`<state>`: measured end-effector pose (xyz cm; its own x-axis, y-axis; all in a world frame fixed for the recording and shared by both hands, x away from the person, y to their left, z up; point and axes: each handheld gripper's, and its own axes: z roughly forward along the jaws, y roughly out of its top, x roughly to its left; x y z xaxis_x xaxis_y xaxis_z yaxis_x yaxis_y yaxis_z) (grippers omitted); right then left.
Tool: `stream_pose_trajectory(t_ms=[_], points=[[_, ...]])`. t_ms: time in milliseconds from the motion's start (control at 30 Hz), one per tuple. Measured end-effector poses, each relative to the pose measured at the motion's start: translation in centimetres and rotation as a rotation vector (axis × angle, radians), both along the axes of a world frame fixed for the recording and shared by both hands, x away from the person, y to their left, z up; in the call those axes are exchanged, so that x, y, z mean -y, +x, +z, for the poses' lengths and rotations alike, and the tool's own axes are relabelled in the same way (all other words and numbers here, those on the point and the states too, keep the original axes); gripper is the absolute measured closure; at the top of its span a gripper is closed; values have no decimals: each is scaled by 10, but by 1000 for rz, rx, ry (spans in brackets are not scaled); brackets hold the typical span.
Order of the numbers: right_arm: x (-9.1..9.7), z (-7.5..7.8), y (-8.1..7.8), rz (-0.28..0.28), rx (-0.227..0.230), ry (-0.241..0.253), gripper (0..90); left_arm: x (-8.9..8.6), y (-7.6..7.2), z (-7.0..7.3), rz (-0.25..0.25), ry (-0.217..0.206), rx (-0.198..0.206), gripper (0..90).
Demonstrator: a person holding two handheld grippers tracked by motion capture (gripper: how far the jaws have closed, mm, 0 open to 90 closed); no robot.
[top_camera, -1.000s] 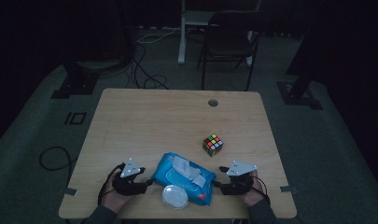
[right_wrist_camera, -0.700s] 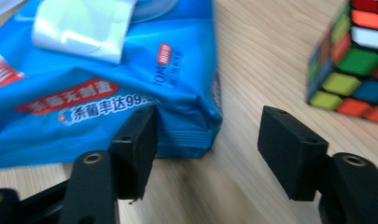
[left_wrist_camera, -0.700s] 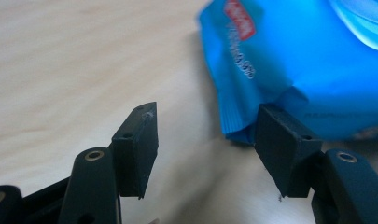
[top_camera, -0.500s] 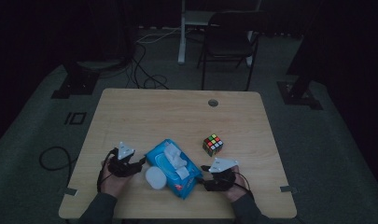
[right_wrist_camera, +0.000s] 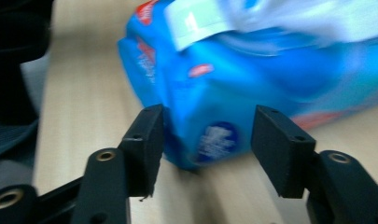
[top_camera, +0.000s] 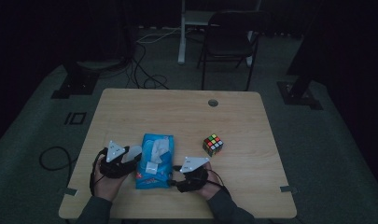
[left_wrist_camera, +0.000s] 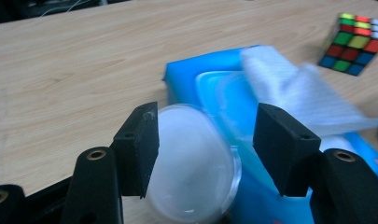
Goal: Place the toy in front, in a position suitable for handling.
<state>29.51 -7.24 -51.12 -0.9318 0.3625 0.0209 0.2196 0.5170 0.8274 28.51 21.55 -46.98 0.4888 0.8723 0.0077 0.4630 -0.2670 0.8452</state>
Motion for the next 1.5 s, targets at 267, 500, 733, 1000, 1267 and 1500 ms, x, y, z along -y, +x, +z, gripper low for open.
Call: stream_pose_trajectory(t_ms=[267,500,733,1000,1267,1500], points=[[71,14,19,-281,47,32,378,43,-27,2,-149,6,4,442],[116,20,27,-455,87,44,327,92,-46,-12,-320,57,-14,504],[136,20,35,-527,79,67,316,107,-36,-36,-332,150,-38,608],[135,10,47,-541,45,37,267,102,-18,-42,-270,203,4,745],[133,4,58,-560,35,16,204,79,7,-43,-163,186,-4,734],[127,-1,67,-556,29,-7,189,55,31,-41,-63,186,-21,722]])
